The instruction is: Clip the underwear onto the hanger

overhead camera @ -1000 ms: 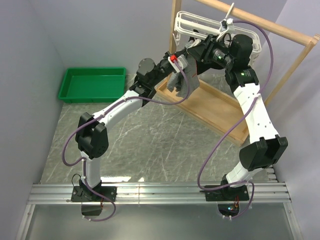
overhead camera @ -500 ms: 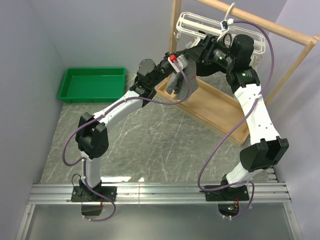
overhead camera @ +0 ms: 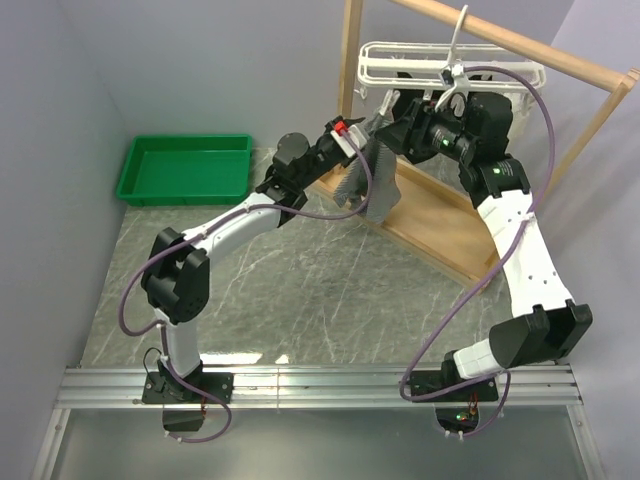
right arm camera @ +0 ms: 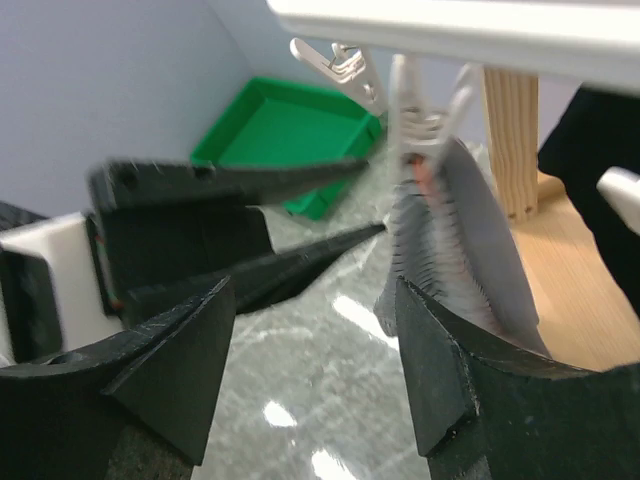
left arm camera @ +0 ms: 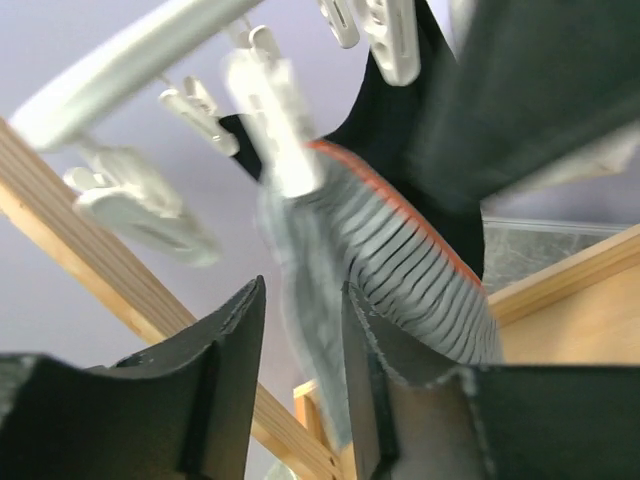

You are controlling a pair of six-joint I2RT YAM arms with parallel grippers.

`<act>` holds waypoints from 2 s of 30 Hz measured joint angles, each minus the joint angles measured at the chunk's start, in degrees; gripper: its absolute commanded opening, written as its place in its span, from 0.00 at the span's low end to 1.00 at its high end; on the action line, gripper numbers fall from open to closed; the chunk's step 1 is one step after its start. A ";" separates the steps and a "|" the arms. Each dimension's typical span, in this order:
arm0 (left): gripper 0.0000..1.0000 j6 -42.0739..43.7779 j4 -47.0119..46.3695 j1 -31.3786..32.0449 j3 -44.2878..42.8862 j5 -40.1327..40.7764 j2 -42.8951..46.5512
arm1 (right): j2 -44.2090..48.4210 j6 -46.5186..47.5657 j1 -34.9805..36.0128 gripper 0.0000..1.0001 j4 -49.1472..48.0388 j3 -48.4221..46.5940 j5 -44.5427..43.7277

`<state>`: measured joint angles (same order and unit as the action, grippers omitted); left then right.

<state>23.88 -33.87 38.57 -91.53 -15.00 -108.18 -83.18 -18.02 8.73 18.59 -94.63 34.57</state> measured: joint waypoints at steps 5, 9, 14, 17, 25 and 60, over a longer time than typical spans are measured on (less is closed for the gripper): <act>0.48 -2.27 0.31 -0.50 2.54 0.42 2.54 | 3.65 2.58 0.00 0.73 2.19 3.13 0.00; 0.51 -4.87 1.11 -1.07 4.61 0.55 4.52 | 7.58 3.69 0.00 0.73 2.71 4.61 0.13; 0.55 -8.83 3.32 -1.73 8.59 0.09 7.63 | 13.14 5.16 -0.13 0.73 3.21 5.16 -0.07; 0.58 -11.17 4.79 -1.75 11.61 -0.94 10.05 | 16.41 5.68 -1.07 0.73 3.48 5.18 -0.96; 0.62 -14.71 7.19 2.10 18.71 -5.07 16.55 | 21.27 3.52 -9.94 0.72 4.59 6.14 -2.23; 0.36 -34.80 10.95 10.32 -13.22 30.49 -21.38 | 31.36 4.66 -21.11 0.45 -2.16 46.10 -3.23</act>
<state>-10.92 -22.92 48.88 -104.75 15.49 -129.56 -51.81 -13.37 -12.38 16.43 -48.53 31.33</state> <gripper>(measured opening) 0.450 0.411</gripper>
